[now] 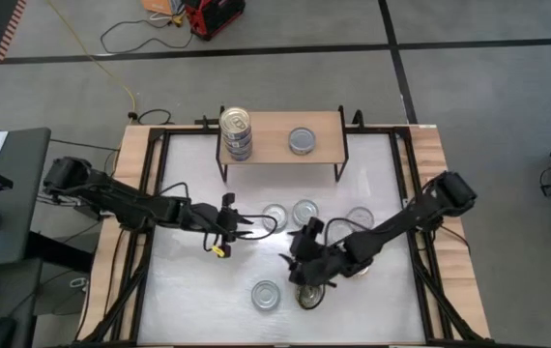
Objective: Stack canned seafood by type on shelf
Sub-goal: Stack the blue tuna can on top of the other blue tuna can on the shelf
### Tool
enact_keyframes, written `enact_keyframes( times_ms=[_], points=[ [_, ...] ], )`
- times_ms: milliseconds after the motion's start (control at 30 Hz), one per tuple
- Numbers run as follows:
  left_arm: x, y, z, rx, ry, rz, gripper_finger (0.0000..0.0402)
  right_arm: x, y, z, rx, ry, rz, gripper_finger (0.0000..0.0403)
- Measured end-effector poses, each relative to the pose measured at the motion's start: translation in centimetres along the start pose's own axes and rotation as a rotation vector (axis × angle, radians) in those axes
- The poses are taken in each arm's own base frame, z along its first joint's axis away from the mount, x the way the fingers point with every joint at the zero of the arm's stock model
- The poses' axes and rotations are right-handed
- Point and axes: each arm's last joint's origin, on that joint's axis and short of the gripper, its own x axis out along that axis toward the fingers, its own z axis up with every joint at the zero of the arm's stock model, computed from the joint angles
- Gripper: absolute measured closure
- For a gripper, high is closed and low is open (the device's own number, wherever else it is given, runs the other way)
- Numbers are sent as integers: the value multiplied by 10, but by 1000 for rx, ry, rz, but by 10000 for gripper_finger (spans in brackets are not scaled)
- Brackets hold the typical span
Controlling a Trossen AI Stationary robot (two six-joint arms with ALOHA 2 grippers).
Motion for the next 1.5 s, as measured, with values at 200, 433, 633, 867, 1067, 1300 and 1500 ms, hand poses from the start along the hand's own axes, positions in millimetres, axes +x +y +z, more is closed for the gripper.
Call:
enact_keyframes(
  times_ms=[200, 433, 633, 867, 1067, 1300, 1500],
  points=[
    [9, -6, -7, 9, 46, -121, 300, -1, 30, 2, -7, 25, 110, 78],
    [3, -31, -10, 64, 60, -280, 300, 12, 62, -3, 25, 139, 191, 78],
    [-11, -62, -8, 165, 18, -123, 300, 24, 69, -9, -6, 270, 96, 85],
    [-29, -75, -1, 117, -40, -110, 300, 38, 70, -15, 46, 330, 103, 95],
    [-38, -84, 1, 125, -60, -208, 300, 37, 69, -17, 51, 341, 87, 97],
    [-46, -96, -1, 173, -72, -249, 300, 39, 66, -17, 48, 355, 67, 97],
    [-47, -99, -1, 168, -73, -250, 300, 45, 59, -23, 71, 376, 53, 97]
  ],
)
